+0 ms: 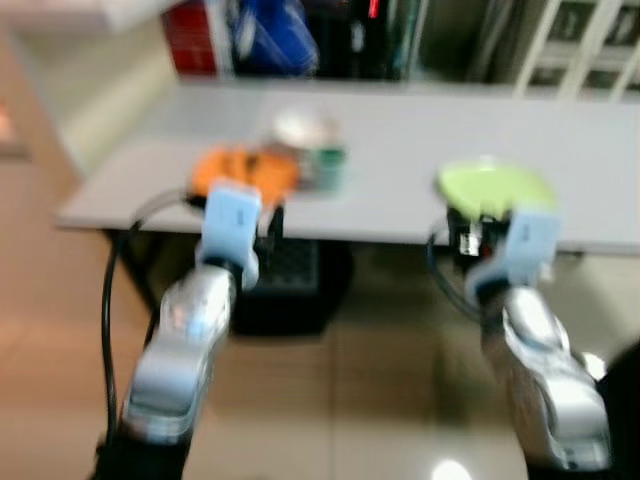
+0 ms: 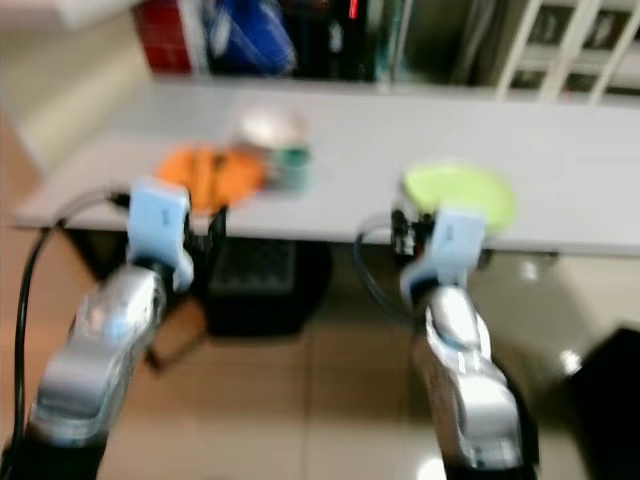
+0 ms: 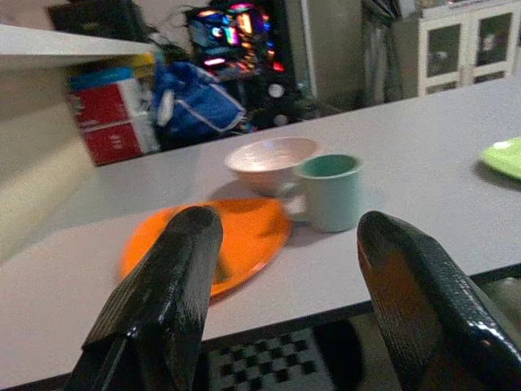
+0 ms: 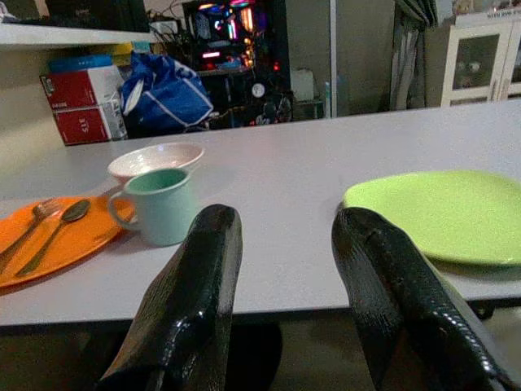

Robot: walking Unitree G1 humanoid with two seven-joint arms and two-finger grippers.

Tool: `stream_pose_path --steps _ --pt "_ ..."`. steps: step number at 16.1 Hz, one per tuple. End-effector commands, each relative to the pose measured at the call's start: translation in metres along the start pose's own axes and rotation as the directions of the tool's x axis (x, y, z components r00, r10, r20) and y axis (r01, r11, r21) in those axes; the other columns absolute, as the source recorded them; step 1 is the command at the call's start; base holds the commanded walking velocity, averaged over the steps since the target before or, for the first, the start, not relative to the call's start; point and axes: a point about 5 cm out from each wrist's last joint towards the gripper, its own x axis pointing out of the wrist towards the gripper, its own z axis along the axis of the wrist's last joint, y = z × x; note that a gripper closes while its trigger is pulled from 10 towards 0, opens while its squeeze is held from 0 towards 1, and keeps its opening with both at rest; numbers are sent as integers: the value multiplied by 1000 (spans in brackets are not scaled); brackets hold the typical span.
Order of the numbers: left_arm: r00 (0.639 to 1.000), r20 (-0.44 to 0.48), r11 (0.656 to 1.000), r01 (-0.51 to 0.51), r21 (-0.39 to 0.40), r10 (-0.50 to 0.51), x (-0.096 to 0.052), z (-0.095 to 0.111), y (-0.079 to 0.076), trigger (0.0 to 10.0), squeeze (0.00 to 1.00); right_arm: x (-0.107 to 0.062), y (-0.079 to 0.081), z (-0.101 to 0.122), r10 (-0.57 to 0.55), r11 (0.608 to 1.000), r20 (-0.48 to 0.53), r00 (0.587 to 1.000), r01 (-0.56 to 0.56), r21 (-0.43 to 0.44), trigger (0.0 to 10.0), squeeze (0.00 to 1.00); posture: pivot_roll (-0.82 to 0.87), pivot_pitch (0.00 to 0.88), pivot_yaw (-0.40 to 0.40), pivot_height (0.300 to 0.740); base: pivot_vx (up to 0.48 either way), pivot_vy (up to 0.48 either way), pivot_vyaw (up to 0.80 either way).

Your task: Setting the table

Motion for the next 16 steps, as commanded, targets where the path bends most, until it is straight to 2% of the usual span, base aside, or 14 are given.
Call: stream_pose_path --steps 1,12,16 --pt "1000 -16 1000 -23 18 24 0 -4 3 10000 0 2 3 -2 12 1000 -30 999 -11 13 10000 0 -21 0 -13 740 0 356 0" --pt "998 -17 998 -52 17 53 -1 -5 7 10000 0 4 6 -5 36 999 -68 997 -35 14 10000 0 -22 0 -26 740 0 354 -745" --pt "998 -17 998 -57 15 57 0 -5 7 10000 0 5 5 -4 41 999 -57 998 -40 17 10000 0 -23 0 -29 740 0 380 0"
